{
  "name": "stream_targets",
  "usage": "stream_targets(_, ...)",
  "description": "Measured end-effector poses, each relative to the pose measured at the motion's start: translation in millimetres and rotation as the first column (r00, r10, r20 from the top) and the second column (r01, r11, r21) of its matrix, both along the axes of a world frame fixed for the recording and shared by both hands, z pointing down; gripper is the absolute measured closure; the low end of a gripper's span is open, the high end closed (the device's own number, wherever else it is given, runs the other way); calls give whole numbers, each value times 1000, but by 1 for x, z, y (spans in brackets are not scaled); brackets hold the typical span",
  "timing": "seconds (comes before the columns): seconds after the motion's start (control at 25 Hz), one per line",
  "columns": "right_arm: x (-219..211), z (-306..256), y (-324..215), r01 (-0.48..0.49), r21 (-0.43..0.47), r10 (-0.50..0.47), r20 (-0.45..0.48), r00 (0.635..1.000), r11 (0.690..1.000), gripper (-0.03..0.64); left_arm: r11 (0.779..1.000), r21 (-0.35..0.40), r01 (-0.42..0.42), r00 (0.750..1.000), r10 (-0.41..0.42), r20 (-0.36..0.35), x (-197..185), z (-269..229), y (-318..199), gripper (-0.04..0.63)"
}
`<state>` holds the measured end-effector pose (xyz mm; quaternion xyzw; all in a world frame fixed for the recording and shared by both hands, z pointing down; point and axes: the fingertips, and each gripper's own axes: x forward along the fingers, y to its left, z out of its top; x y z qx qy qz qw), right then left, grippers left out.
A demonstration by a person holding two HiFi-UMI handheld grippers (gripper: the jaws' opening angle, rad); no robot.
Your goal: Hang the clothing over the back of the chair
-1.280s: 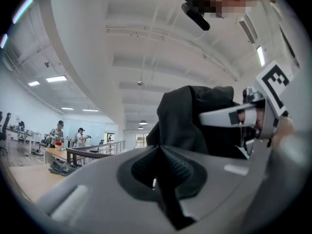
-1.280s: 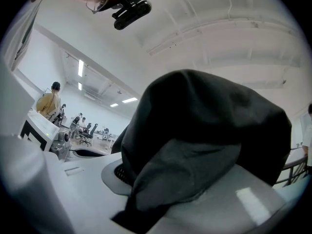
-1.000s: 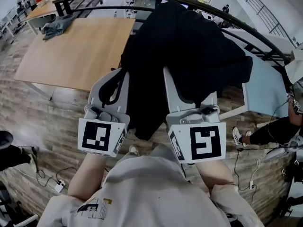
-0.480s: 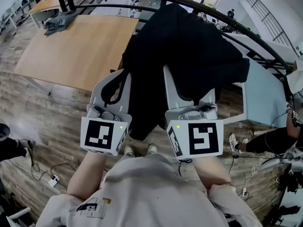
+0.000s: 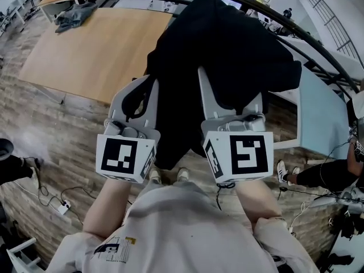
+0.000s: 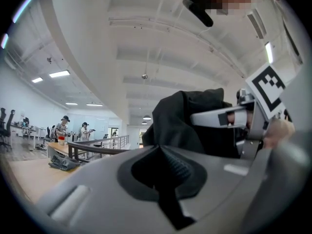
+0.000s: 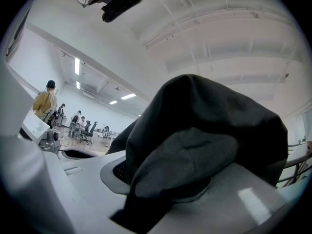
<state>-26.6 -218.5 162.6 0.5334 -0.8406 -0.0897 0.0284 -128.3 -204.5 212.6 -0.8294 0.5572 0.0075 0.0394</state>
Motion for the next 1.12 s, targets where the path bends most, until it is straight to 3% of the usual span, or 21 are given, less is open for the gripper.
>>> stream_targets(0.6,13,57,-75,-14,-137,7,-48,999,990,426,997,-77,2,1000,0,27,14,38,-48,594)
stream_targets(1.12,23,134,-120,-11,-334,-28,-111,993,943,397,972,-228,-49,997,60,43,32,98,-73,594)
